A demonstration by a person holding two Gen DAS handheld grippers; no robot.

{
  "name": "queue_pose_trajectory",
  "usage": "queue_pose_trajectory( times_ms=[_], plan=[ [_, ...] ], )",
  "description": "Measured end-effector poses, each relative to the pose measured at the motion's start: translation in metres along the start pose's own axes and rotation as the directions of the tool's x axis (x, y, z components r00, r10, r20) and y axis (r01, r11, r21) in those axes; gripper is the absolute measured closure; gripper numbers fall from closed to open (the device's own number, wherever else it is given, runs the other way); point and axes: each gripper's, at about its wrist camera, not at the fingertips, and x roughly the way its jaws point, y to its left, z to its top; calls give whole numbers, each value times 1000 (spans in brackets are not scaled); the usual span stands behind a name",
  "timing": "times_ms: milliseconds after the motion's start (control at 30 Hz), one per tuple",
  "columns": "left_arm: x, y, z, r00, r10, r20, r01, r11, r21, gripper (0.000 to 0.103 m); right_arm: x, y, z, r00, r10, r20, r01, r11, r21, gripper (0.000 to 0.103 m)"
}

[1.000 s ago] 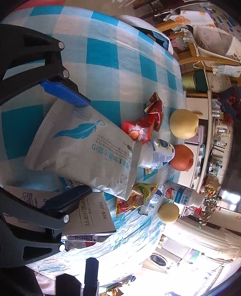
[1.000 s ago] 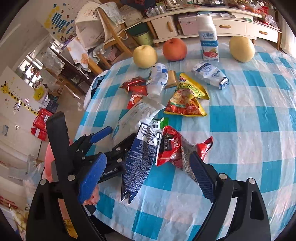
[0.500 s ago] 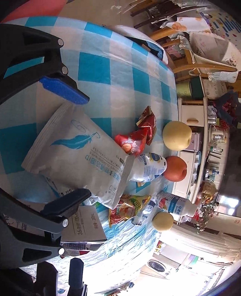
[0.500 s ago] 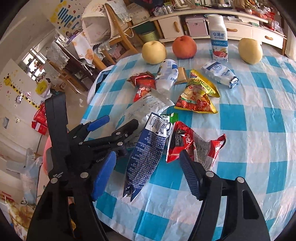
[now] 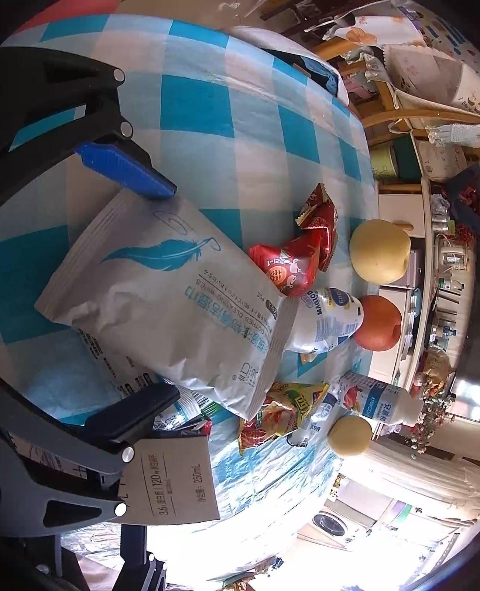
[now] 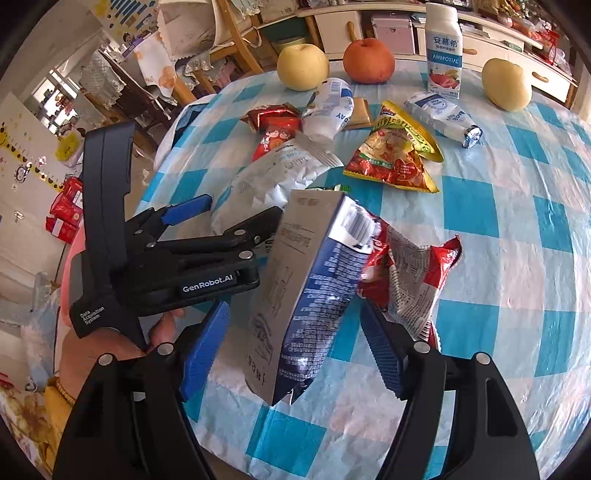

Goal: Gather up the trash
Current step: 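Grasp the blue snack bag with the right tool and lift it, then grasp the white feather-print wipes pack with the left tool while the right tool holds the blue bag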

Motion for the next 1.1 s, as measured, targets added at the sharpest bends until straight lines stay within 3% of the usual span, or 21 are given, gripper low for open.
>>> queue_pose_trajectory(
  times_ms=[367, 500, 567, 667, 700, 733, 1100],
  plan=[
    [1, 7, 4, 1000, 13, 19, -12, 999, -32, 4, 12, -5, -4, 1000, 9, -28, -9, 1000, -2, 30],
    [3, 8, 4, 999, 15, 33, -14, 999, -41, 4, 13, -2, -4, 998, 53, -17, -53, 999, -9, 51],
    [3, 8, 4, 999, 19, 39, -18, 999, -42, 5, 11, 1, -5, 999, 39, -6, -39, 999, -21, 54],
    [1, 7, 3, 998, 21, 57, -19, 999, -49, 13, 6, -1, -5, 999, 47, 11, -47, 999, -26, 62],
    [-1, 6, 3, 998, 21, 64, -19, 999, -42, 21, 4, -2, -4, 999, 51, 16, -51, 998, -24, 68],
    [-2, 4, 2, 997, 24, 72, -21, 999, -36, 27, 2, -3, -4, 999, 46, 23, -45, 999, -27, 68],
    [-17, -1, -4, 995, 11, 95, -7, 999, -40, 50, -29, -13, 2, 991, 46, 125, -42, 999, -33, 68]
  ],
)
